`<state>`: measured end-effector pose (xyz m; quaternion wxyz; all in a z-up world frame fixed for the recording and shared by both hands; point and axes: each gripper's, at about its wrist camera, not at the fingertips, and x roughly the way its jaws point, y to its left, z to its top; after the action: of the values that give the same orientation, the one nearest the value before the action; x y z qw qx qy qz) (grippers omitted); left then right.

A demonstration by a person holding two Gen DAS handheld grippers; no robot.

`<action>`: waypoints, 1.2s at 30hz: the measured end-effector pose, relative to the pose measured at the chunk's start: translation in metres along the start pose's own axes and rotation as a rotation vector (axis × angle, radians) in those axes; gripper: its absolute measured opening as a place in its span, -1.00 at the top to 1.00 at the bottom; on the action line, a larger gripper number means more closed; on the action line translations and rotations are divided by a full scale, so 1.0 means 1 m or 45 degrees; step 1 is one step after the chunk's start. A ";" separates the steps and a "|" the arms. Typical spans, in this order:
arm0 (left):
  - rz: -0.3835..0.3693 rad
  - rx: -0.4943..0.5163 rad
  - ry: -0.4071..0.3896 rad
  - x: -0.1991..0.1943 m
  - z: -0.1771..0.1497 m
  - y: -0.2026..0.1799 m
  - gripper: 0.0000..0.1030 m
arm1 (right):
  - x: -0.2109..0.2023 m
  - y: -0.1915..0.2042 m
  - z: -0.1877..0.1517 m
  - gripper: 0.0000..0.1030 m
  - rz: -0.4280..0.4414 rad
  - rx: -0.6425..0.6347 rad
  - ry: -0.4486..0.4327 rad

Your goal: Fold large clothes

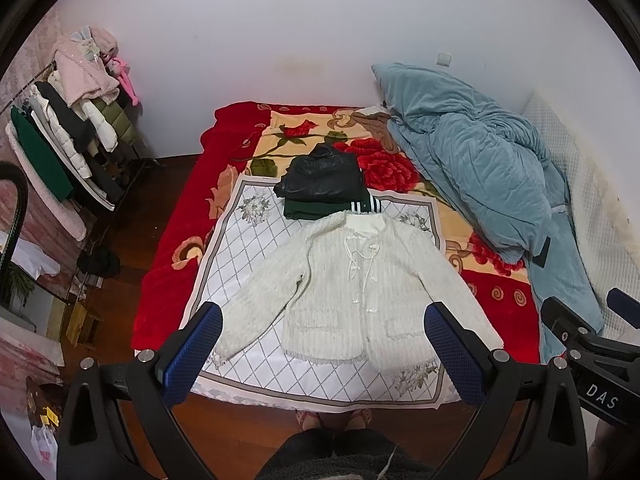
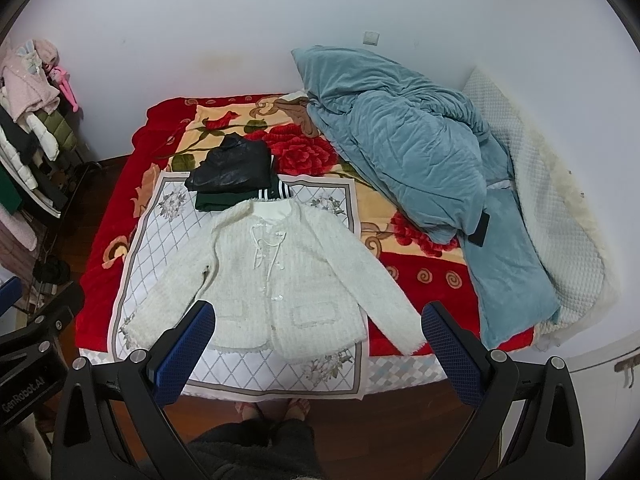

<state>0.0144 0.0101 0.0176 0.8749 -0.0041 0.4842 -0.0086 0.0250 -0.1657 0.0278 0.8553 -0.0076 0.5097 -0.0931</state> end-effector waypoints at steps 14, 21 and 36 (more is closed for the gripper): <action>0.178 0.124 -0.008 0.172 0.008 -0.008 -1.00 | 0.199 -0.069 -0.025 -0.44 0.050 0.454 0.230; 0.309 0.138 0.152 0.302 -0.010 -0.044 -1.00 | 0.379 -0.184 -0.113 -0.16 0.102 0.952 0.426; 0.380 0.095 0.567 0.547 -0.095 -0.111 -1.00 | 0.658 -0.318 -0.336 -0.17 0.171 2.063 0.370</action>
<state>0.2232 -0.1110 -0.4948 0.7379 0.1015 0.6593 0.1022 -0.0121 -0.5609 -0.6718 0.5251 0.6540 0.3895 -0.3805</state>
